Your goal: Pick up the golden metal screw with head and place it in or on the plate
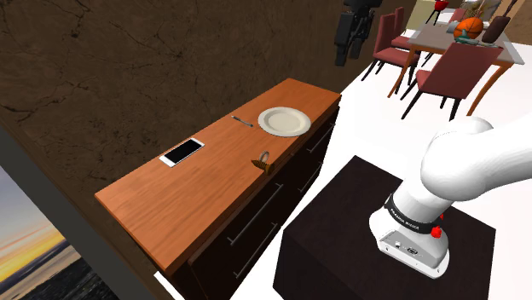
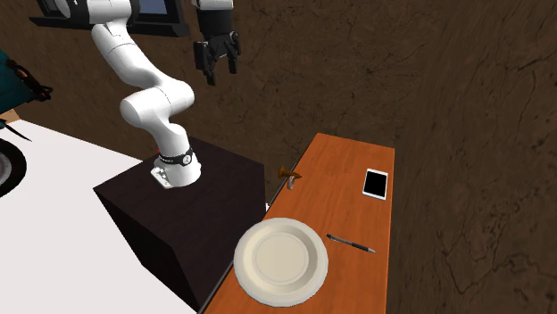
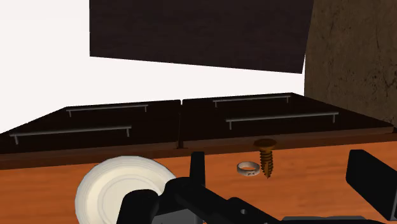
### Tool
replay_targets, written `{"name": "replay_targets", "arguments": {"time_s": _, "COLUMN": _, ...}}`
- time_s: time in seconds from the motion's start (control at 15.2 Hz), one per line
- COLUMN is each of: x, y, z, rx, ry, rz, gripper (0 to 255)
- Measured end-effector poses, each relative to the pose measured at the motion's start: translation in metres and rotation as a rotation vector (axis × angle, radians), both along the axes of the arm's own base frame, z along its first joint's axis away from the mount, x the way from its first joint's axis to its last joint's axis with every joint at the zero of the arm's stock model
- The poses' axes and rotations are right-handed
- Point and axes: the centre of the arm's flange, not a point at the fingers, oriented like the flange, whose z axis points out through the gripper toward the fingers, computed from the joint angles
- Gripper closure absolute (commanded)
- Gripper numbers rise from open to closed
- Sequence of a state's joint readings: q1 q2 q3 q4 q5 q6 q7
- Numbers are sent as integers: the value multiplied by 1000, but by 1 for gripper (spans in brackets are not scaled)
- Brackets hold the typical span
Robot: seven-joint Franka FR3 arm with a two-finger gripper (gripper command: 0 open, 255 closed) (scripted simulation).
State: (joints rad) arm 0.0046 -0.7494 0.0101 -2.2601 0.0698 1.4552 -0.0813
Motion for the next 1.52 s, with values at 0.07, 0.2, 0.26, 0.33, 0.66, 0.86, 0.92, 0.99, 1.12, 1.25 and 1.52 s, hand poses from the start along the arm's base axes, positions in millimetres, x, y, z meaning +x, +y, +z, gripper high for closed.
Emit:
{"name": "replay_targets", "arguments": {"time_s": 0.07, "x": 0, "y": 0, "z": 0, "rx": 0, "ry": 0, "rz": 0, "gripper": 0}}
{"name": "replay_targets", "arguments": {"time_s": 0.2, "x": 7, "y": 3, "z": -14, "rx": 2, "ry": 0, "rz": 4, "gripper": 0}}
{"name": "replay_targets", "arguments": {"time_s": 0.26, "x": 9, "y": 7, "z": -24, "rx": 4, "ry": -1, "rz": 7, "gripper": 0}}
{"name": "replay_targets", "arguments": {"time_s": 0.33, "x": 12, "y": 10, "z": -35, "rx": 6, "ry": -2, "rz": 11, "gripper": 0}}
{"name": "replay_targets", "arguments": {"time_s": 0.66, "x": 35, "y": 32, "z": -96, "rx": 15, "ry": -7, "rz": 27, "gripper": 0}}
{"name": "replay_targets", "arguments": {"time_s": 0.86, "x": 51, "y": 41, "z": -128, "rx": 20, "ry": -11, "rz": 37, "gripper": 0}}
{"name": "replay_targets", "arguments": {"time_s": 0.92, "x": 55, "y": 45, "z": -138, "rx": 23, "ry": -12, "rz": 40, "gripper": 0}}
{"name": "replay_targets", "arguments": {"time_s": 0.99, "x": 59, "y": 51, "z": -148, "rx": 25, "ry": -14, "rz": 43, "gripper": 0}}
{"name": "replay_targets", "arguments": {"time_s": 1.12, "x": 68, "y": 62, "z": -171, "rx": 28, "ry": -16, "rz": 50, "gripper": 0}}
{"name": "replay_targets", "arguments": {"time_s": 1.25, "x": 76, "y": 69, "z": -199, "rx": 32, "ry": -18, "rz": 57, "gripper": 0}}
{"name": "replay_targets", "arguments": {"time_s": 1.52, "x": 92, "y": 84, "z": -240, "rx": 39, "ry": -24, "rz": 70, "gripper": 0}}
